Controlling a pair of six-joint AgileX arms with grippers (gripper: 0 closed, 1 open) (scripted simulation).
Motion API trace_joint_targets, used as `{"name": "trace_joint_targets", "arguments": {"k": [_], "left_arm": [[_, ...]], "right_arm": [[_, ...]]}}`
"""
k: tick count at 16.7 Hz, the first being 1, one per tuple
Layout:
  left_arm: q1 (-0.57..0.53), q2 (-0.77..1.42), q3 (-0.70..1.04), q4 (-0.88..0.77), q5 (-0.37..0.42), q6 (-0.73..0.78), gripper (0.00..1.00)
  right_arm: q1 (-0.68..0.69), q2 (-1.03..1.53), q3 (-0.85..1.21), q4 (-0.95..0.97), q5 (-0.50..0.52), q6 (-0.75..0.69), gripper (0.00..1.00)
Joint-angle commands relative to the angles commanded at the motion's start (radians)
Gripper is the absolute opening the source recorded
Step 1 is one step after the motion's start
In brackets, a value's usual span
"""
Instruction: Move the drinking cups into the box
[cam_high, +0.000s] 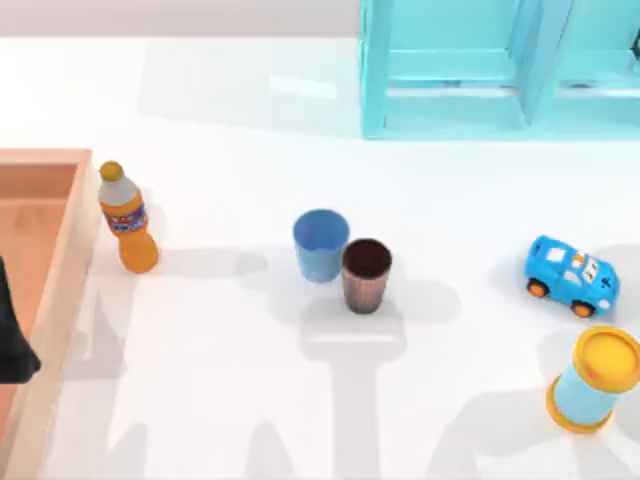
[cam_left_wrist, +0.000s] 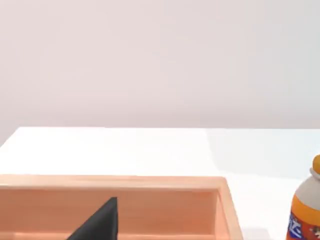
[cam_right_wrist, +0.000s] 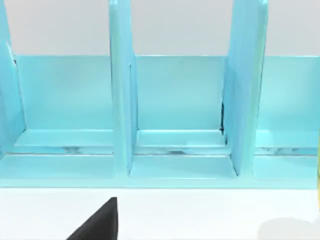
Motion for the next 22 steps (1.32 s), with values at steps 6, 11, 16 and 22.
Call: {"name": "trace_joint_targets", "arguments": {"k": [6,11,16,22], "left_arm": [[-0.018,0.089,0.093,-0.061,-0.003,-0.025,1.0],[-0.081,0.387,0.415,-0.266,-0.01,-0.108,1.0],[-0.181,0.822,0.89,-0.566,-0.015,-0.225,1.0],[-0.332,1.429,1.552,-0.981,-0.015,-0.378,1.0]], "right_arm": [[0.0,0.0,0.0,0.0,0.0,0.0,1.0],[0.0,0.0,0.0,0.0,0.0,0.0,1.0],[0.0,0.0,0.0,0.0,0.0,0.0,1.0],[0.0,0.0,0.0,0.0,0.0,0.0,1.0]]}}
